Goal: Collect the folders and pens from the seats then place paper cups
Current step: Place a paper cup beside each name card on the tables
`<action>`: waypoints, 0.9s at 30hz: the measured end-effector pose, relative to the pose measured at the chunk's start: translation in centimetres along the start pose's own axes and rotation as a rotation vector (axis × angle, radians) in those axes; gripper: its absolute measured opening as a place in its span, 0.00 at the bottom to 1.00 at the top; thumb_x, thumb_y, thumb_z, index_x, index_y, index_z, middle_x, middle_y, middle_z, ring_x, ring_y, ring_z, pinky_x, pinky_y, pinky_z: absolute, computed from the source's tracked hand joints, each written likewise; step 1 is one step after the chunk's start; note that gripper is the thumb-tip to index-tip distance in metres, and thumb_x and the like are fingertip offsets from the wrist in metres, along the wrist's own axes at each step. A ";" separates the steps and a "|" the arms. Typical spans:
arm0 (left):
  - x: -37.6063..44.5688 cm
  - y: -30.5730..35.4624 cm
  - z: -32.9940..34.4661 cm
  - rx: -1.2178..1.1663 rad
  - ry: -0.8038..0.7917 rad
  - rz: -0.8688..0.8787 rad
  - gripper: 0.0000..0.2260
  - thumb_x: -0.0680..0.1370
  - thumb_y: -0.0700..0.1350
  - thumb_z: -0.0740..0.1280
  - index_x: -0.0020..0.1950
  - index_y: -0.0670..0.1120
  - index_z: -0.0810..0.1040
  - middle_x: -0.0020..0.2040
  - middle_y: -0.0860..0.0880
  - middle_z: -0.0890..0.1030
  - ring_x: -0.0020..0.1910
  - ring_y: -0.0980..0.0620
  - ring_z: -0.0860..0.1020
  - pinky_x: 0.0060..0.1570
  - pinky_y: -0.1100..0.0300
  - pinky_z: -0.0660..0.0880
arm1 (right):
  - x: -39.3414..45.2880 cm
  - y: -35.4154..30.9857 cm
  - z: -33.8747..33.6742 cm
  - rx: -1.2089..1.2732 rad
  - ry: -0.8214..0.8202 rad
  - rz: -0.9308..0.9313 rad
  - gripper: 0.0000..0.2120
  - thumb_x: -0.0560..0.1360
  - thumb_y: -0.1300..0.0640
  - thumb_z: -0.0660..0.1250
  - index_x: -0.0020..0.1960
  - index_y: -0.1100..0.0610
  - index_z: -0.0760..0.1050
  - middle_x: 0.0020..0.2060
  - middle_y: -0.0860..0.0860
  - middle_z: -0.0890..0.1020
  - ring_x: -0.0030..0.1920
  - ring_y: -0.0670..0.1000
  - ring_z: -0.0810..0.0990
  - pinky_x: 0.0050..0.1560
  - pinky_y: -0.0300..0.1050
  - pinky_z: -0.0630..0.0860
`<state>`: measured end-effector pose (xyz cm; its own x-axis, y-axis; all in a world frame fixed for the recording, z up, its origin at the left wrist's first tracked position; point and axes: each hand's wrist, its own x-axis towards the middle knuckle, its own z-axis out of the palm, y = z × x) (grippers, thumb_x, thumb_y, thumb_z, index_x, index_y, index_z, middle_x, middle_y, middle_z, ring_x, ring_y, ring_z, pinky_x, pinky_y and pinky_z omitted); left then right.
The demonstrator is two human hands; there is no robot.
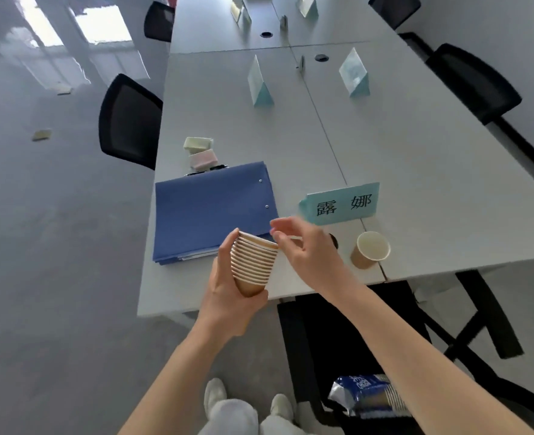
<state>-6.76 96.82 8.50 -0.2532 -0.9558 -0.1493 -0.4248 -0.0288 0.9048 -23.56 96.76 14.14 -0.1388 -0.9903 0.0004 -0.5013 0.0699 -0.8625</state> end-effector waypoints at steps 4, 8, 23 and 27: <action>-1.7 -2.0 -5.1 0.041 0.084 -0.004 0.48 0.64 0.40 0.74 0.73 0.70 0.52 0.58 0.49 0.74 0.48 0.50 0.78 0.39 0.49 0.81 | 0.9 -3.7 5.5 -0.117 -0.248 -0.101 0.09 0.80 0.58 0.63 0.56 0.57 0.80 0.48 0.49 0.84 0.48 0.46 0.81 0.50 0.37 0.78; -2.7 -5.2 -12.0 0.050 0.164 0.002 0.45 0.63 0.44 0.73 0.72 0.68 0.54 0.58 0.51 0.73 0.48 0.51 0.77 0.40 0.50 0.80 | 2.3 -7.8 11.8 -0.154 -0.344 -0.137 0.09 0.79 0.58 0.65 0.56 0.56 0.81 0.46 0.47 0.83 0.47 0.45 0.81 0.50 0.38 0.78; -4.4 -16.6 -38.1 0.091 0.179 -0.077 0.41 0.66 0.40 0.73 0.66 0.71 0.56 0.55 0.50 0.74 0.42 0.53 0.76 0.34 0.64 0.71 | 6.0 -20.6 36.7 -0.018 -0.438 -0.015 0.06 0.75 0.59 0.69 0.50 0.57 0.84 0.43 0.50 0.85 0.46 0.48 0.83 0.52 0.47 0.78; -2.7 -17.9 -41.2 0.058 0.173 -0.057 0.41 0.66 0.39 0.74 0.66 0.69 0.57 0.55 0.50 0.74 0.43 0.53 0.76 0.35 0.63 0.72 | 7.6 -22.1 39.3 0.028 -0.427 0.018 0.06 0.75 0.57 0.70 0.50 0.55 0.84 0.43 0.48 0.86 0.46 0.45 0.83 0.54 0.45 0.79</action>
<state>37.29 87.82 9.15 -0.0763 -0.9893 -0.1247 -0.4845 -0.0725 0.8718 20.04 82.99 13.36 0.2217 -0.9501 -0.2195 -0.4780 0.0903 -0.8737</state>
